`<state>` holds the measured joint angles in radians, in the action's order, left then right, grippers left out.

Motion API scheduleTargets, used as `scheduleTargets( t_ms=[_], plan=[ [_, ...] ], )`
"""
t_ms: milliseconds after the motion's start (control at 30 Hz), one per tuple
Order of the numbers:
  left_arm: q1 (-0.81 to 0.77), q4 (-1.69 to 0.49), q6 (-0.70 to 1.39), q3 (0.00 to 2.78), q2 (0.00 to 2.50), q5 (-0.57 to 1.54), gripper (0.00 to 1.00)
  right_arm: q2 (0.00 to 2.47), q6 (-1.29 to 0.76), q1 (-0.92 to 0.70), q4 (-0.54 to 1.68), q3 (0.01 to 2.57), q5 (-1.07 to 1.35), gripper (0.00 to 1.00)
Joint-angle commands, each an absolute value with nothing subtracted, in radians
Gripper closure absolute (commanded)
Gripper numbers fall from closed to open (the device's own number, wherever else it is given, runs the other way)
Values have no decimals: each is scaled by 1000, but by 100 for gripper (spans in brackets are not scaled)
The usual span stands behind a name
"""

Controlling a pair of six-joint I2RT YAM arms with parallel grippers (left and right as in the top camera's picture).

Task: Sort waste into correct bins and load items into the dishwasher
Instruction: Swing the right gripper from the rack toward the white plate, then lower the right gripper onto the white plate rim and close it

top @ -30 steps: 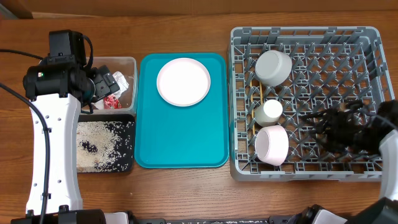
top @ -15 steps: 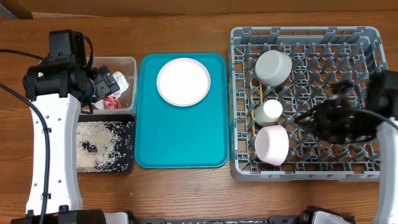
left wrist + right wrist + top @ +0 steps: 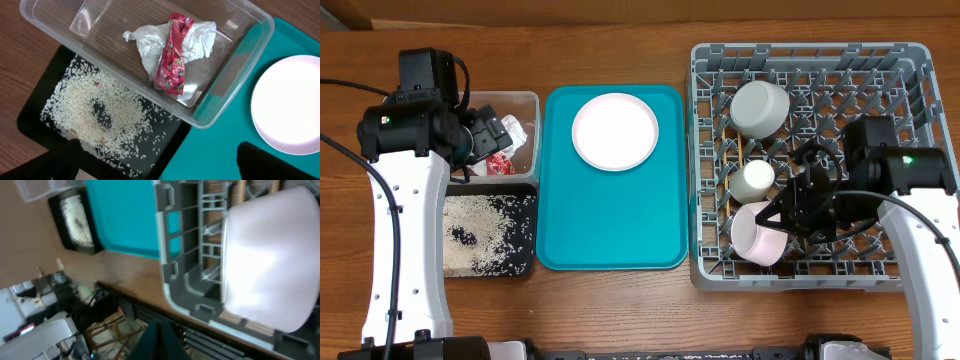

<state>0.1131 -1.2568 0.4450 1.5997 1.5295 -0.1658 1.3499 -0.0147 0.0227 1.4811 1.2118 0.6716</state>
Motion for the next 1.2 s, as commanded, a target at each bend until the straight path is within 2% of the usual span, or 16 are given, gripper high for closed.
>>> scheduleTargets(
  t_ms=[0, 167, 333, 400, 500, 567, 667, 867, 1000, 1067, 1167],
  plan=[
    [111, -1256, 434, 1611, 1520, -175, 0, 1333, -184, 18, 1469, 1182, 459, 96],
    [111, -1256, 434, 1611, 1520, -175, 0, 1333, -319, 18, 1483, 1182, 260, 94],
    [111, -1256, 434, 1611, 1520, -175, 0, 1333, -319, 18, 1475, 1185, 284, 90],
    [111, -1256, 434, 1611, 1520, -175, 0, 1333, -319, 18, 1466, 1186, 359, 89],
    [111, -1256, 434, 1611, 1520, -175, 0, 1333, -319, 7, 1409, 1186, 600, 88],
    [111, -1256, 434, 1611, 1520, -175, 0, 1333, -319, -27, 1320, 1186, 778, 86],
    [111, -1256, 434, 1611, 1520, -175, 0, 1333, -350, -108, 1165, 1186, 884, 84],
    [111, -1256, 434, 1611, 1520, -175, 0, 1334, -536, -313, 978, 1185, 715, 82],
    [111, -1256, 434, 1611, 1520, -175, 0, 1339, -581, -471, 900, 1185, 550, 79],
    [111, -1256, 434, 1611, 1520, -175, 0, 1346, -580, -551, 846, 1185, 492, 65],
    [111, -1256, 434, 1611, 1520, -175, 0, 1358, -567, -646, 758, 1185, 459, 52]
  ],
)
